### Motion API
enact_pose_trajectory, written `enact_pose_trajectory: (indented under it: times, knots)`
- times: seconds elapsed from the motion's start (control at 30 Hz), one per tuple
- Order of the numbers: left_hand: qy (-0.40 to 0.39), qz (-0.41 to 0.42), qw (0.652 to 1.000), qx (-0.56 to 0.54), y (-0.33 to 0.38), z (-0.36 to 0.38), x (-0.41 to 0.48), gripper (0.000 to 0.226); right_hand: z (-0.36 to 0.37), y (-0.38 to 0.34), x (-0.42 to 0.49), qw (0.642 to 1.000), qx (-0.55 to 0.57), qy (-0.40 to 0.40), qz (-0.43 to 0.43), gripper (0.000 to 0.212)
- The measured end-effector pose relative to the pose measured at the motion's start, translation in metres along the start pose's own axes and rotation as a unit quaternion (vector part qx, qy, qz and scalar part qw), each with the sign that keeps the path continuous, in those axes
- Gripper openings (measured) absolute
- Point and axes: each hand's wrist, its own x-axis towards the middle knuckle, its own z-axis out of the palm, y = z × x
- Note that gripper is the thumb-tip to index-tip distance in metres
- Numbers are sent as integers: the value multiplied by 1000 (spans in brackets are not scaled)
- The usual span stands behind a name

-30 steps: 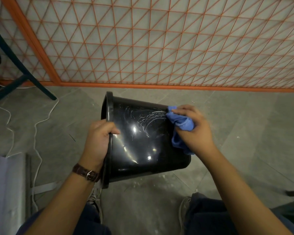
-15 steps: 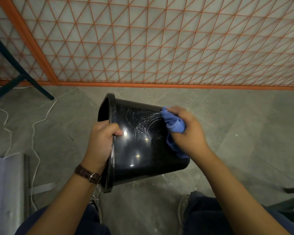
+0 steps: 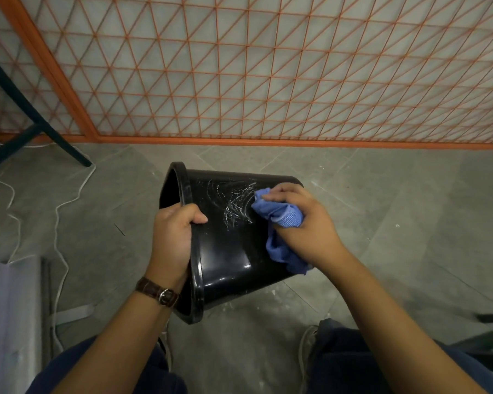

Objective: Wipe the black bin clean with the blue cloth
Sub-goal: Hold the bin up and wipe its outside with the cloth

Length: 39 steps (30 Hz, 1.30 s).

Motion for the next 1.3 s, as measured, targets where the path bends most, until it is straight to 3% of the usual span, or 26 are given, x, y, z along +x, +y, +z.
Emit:
enact_pose_trajectory:
  times: [0.07, 0.17, 0.23, 0.37, 0.47, 0.6, 0.67, 0.73, 0.83, 0.93, 1.0, 1.1, 1.2, 1.3]
  knots:
    - [8, -4, 1000, -9, -1, 1, 2, 6, -4, -4, 1, 999, 13, 6, 42, 18]
    - [-1, -11, 1000, -7, 1, 3, 2, 8, -9, -3, 5, 987, -11, 85, 135, 10]
    - [-13, -26, 999, -13, 1, 4, 1, 23, -4, 1, 3, 988, -38, 109, 105, 13]
    - [-2, -47, 998, -34, 3, 3, 1, 45, 14, 1, -8, 1000, 4, 0, -12, 27]
    - [-2, -55, 998, -29, 3, 0, 2, 50, 6, -1, -4, 998, 48, -27, 16, 26]
    - [-24, -69, 997, -25, -2, 5, -2, 29, 2, 0, 0, 994, 0, 83, 73, 29]
    - [-19, -72, 997, -30, -4, 9, -4, 21, 12, -4, -6, 998, -32, 54, 27, 24]
    - [-3, -75, 996, -43, -6, 10, -4, 33, 21, -4, -12, 1000, -9, -13, -20, 25]
    - [13, -81, 995, -48, -8, 9, -3, 31, 17, -6, -10, 997, 42, -61, -8, 20]
    - [-3, -91, 994, -54, -9, 13, -5, 24, 4, -4, -2, 994, 73, 7, 87, 22]
    - [-9, -105, 992, -63, -11, 18, -7, 22, 6, -4, -2, 992, 51, 56, 99, 25]
    - [6, -116, 989, -91, -12, 19, -7, 45, 23, -9, -13, 1000, 6, 4, 3, 23]
    - [17, -112, 988, -101, -14, 15, -3, 61, 25, -11, -16, 994, 46, -98, -7, 23]
    - [4, -104, 991, -88, -15, 15, -2, 57, 19, -9, -10, 995, 69, -45, 50, 20]
